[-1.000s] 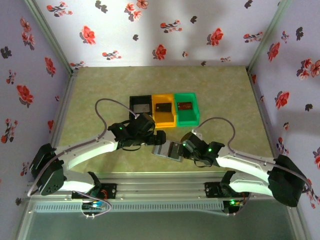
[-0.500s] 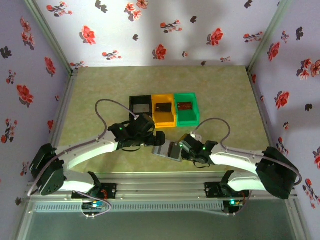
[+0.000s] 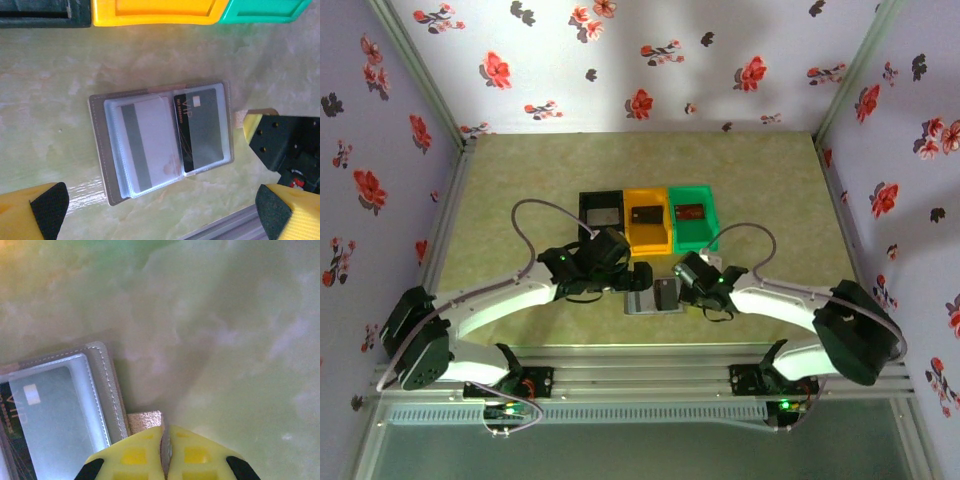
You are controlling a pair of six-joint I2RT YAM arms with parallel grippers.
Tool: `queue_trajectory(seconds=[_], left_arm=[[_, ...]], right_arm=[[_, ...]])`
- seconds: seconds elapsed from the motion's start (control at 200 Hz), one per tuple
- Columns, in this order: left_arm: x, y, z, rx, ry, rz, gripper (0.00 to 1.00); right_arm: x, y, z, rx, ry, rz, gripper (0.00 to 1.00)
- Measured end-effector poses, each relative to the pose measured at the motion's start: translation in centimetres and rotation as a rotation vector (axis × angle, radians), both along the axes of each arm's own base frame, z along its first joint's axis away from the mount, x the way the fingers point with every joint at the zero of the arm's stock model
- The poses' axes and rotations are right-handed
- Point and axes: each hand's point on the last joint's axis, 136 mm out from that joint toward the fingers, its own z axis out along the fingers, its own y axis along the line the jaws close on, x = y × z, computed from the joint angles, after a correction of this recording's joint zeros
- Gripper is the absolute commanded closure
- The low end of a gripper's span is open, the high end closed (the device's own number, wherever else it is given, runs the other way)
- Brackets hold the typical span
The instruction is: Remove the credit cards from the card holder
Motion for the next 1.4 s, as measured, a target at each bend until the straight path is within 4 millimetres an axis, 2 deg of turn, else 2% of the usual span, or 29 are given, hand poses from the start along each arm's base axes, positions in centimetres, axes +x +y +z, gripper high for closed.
queue_trajectory(seconds=[0.04,0.145,0.19,0.28,0.45,0.615,0.8,1.025,1.2,1.4], left_arm=[[-0.1,-0.1,-0.2,-0.002,0.005,0.0,0.0],[-0.3,-0.3,-0.4,-0.008,0.016,-0.001,0.0],[-0.4,-0.4,-0.5,-0.012,0.016,-0.001,0.0],[-0.6,-0.7,-0.6,-0.025,0.023,-0.002,0.0],[-1.0,-1.7,-0.6,-0.052,0.034,-0.012,0.01],[-1.0,-2.1,-2.0,-0.035,0.065,0.005,0.02],[-0.7,-2.4,-2.8,-0.036,0.086,0.032,0.06],[-0.5,-2.8,-3.1,-0.049,0.095,0.052,0.11],[-0.4,-3.2,-2.9,-0.067,0.098,0.055,0.14],[-0.4,-3.4,-3.2,-0.066,0.106,0.053,0.17]], right_arm=[[0.3,0.0,0.0,-0.001,-0.001,-0.001,0.99],[0.4,0.1,0.0,-0.002,0.0,-0.004,0.81],[0.4,0.1,0.0,0.001,0.002,-0.004,0.77],[0.2,0.2,0.3,0.008,0.004,0.007,0.72],[0.2,0.5,2.5,0.072,-0.038,0.008,0.77],[0.0,1.3,4.3,0.143,-0.068,0.018,0.84],[-1.1,2.9,3.1,0.195,-0.007,0.047,1.0],[-2.2,3.1,0.3,0.21,0.067,0.023,1.0],[-2.5,2.4,-0.6,0.197,0.072,0.001,1.0],[-2.2,2.7,-0.8,0.209,0.065,-0.001,1.0]])
